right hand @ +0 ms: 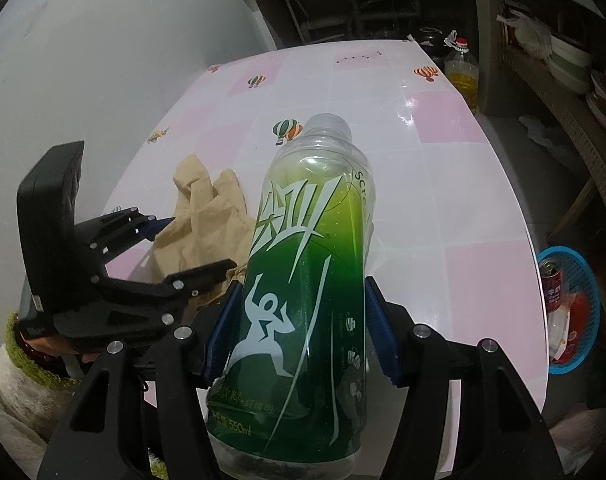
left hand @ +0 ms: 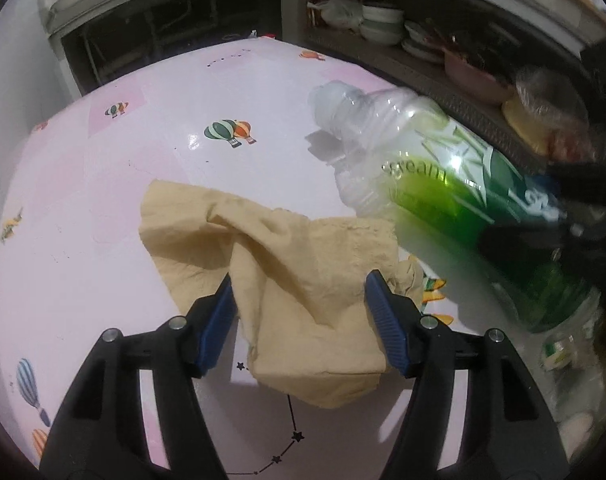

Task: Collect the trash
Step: 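Carry the green bottle and beige cloth over the blue wastebasket, then open both tools to drop the bottle and cloth into the wastebasket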

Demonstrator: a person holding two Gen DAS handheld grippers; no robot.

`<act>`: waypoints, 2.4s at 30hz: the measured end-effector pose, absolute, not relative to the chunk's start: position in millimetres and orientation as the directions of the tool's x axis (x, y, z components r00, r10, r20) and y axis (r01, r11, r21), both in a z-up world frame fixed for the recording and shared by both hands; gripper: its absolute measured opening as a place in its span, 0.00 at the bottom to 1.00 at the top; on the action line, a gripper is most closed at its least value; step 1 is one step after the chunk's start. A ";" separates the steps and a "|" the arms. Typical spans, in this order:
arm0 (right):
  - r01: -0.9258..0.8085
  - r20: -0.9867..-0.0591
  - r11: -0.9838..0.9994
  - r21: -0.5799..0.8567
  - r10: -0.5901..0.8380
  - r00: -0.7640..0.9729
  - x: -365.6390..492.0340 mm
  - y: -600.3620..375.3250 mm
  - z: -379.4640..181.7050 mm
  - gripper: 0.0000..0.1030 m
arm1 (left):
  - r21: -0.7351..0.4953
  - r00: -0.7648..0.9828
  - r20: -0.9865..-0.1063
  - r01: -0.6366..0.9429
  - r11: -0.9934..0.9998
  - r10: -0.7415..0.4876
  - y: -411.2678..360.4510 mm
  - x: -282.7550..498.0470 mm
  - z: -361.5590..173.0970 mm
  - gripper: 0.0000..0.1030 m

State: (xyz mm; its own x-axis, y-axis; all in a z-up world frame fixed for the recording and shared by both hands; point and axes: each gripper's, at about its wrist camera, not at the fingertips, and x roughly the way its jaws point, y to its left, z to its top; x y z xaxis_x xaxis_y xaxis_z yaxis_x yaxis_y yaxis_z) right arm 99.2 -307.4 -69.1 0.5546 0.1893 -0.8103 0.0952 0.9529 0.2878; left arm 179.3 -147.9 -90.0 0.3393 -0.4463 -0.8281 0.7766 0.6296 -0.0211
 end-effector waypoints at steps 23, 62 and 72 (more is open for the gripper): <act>0.190 -0.789 0.872 0.451 0.290 0.542 101.2 -325.0 -84.2 0.54 | -0.103 0.376 -0.784 0.705 0.701 -0.493 -120.2 178.0 -59.1 0.08; 0.767 -0.815 0.429 0.476 -0.114 0.569 -142.0 -577.1 -182.2 0.54 | -0.219 -0.099 -0.913 0.937 0.271 -0.396 -525.9 77.5 -104.5 0.08; 0.811 -0.867 0.414 0.413 -0.092 0.489 -71.4 -664.9 -270.0 0.55 | -0.239 -0.153 -0.952 0.913 0.330 -0.265 -625.5 107.5 -185.2 0.28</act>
State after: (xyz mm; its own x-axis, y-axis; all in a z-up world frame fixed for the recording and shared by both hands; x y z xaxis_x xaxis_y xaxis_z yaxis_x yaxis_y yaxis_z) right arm -71.4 -665.0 -270.0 0.4892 -0.0925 -0.8672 0.8110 0.4139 0.4134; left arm 107.5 -625.5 -185.2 -0.1532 -0.2649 -0.9520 0.9134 0.3297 -0.2387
